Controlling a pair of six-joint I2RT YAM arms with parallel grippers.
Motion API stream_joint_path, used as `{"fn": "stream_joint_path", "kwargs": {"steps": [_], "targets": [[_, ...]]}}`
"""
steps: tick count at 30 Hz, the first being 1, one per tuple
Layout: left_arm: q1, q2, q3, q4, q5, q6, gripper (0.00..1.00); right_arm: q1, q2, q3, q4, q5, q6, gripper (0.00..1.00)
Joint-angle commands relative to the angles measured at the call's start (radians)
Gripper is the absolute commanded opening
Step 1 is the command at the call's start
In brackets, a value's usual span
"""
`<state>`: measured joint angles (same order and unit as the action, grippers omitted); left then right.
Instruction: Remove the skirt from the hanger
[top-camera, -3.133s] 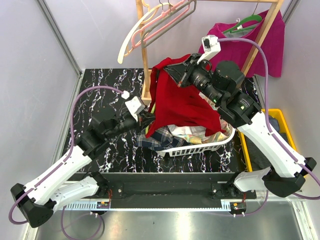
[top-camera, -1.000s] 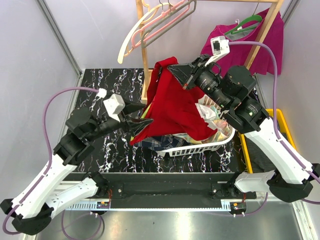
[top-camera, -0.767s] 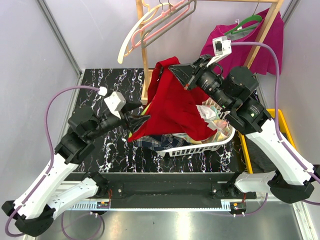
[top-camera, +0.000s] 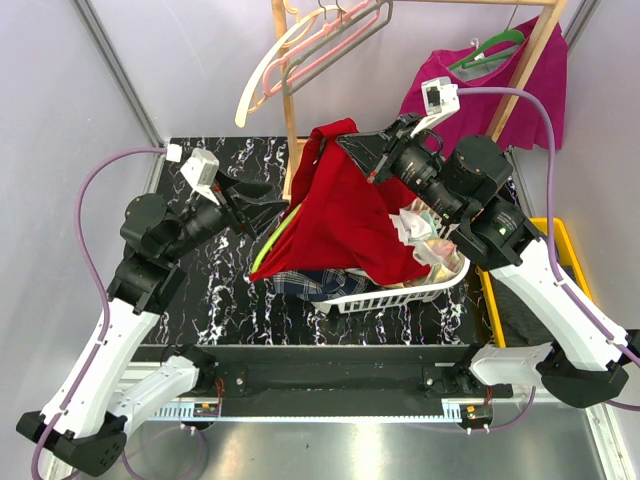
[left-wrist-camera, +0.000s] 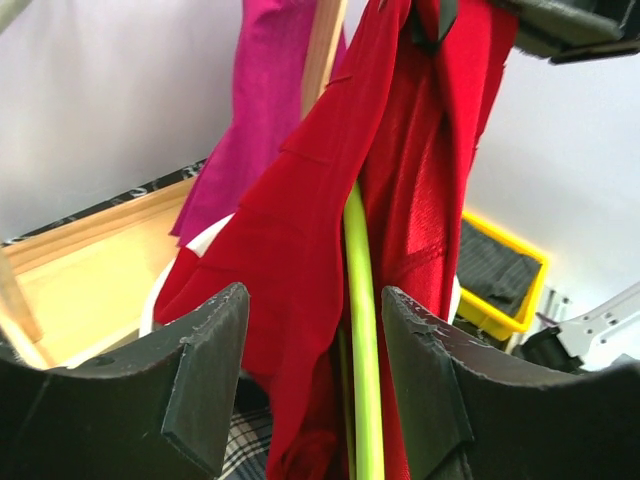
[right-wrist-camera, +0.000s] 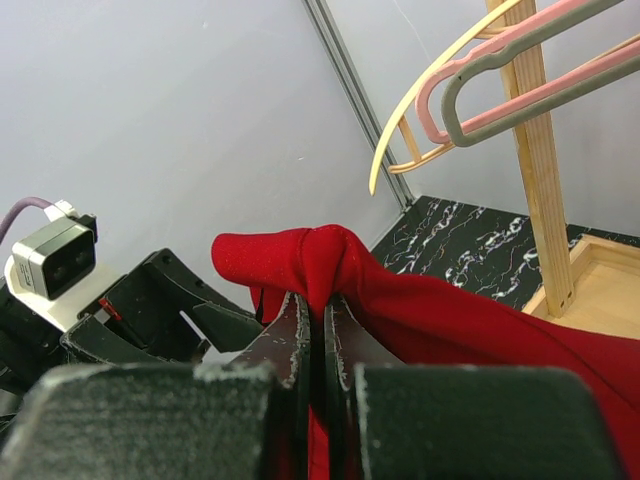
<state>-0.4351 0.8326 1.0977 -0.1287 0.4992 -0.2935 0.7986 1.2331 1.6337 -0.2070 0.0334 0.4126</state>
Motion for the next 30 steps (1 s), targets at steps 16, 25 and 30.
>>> {"fn": "stream_joint_path", "kwargs": {"steps": [16, 25, 30], "targets": [[-0.097, -0.023, -0.021, -0.089, 0.064, 0.155, 0.59, 0.010, -0.034, 0.043, 0.130, -0.001, 0.002, 0.00], [-0.125, -0.053, -0.059, -0.199, 0.062, 0.226, 0.43, 0.008, -0.024, 0.058, 0.129, 0.008, -0.017, 0.00], [-0.152, -0.061, -0.073, -0.244, 0.059, 0.261, 0.22, 0.011, -0.021, 0.063, 0.129, 0.010, -0.020, 0.00]]}}
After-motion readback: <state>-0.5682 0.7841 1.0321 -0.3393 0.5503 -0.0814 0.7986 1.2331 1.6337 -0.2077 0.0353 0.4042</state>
